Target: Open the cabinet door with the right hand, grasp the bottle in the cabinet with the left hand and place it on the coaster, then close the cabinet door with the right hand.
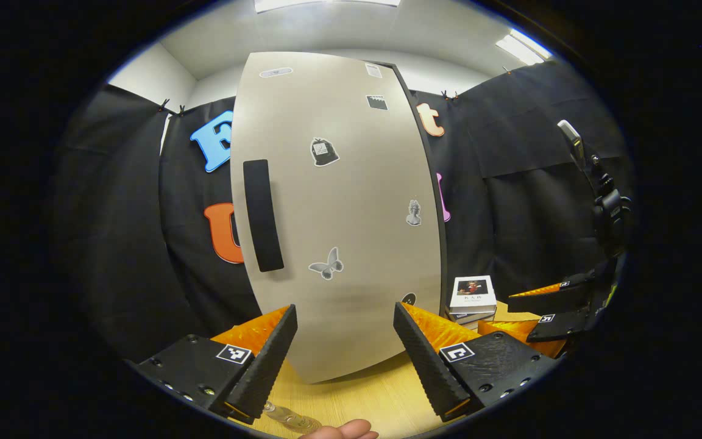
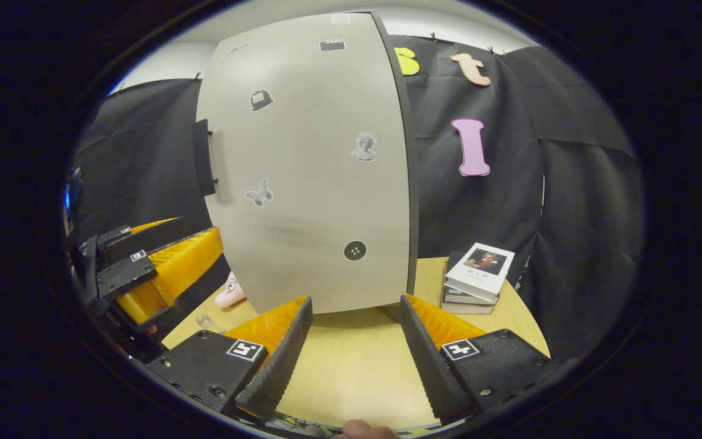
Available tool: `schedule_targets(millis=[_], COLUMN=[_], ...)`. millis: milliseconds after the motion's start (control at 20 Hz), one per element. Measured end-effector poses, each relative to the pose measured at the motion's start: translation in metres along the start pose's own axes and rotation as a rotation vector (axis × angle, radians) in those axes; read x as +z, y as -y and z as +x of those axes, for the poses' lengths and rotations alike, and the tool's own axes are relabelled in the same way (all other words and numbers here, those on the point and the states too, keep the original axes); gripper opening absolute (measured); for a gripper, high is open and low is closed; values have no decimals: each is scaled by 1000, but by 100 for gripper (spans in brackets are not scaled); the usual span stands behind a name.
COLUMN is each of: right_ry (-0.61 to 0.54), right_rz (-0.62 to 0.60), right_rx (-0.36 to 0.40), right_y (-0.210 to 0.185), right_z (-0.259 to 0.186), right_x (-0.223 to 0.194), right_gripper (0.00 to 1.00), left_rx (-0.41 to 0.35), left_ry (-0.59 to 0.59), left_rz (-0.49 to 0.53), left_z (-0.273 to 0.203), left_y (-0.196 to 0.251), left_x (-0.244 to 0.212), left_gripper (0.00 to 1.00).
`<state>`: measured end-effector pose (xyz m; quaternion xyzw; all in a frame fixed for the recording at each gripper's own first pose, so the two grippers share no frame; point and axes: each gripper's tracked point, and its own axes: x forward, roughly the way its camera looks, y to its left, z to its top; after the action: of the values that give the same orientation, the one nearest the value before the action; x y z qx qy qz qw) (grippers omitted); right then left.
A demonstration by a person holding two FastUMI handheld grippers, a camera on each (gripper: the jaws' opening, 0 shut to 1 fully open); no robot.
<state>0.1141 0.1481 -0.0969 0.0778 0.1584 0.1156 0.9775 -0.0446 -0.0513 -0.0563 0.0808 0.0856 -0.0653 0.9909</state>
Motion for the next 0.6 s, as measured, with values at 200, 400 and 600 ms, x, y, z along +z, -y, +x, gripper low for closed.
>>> schedule_targets(millis=[200,400,600], right_ry=[-7,-13,-5], right_rz=[-8,-9,-3], right_rx=[20,25,9], right_y=[-4,-2,5], right_z=[1,2,-1], right_x=[-1,-8,-8], right_gripper=[92,92,92], left_rx=[11,10,-6], left_ry=[-8,-11,-22], left_rz=[-10,-15,-45], left_z=[-2,-3,-1], left_y=[-3,-1,6], left_x=[0,-9,-12], left_gripper=[96,96,96])
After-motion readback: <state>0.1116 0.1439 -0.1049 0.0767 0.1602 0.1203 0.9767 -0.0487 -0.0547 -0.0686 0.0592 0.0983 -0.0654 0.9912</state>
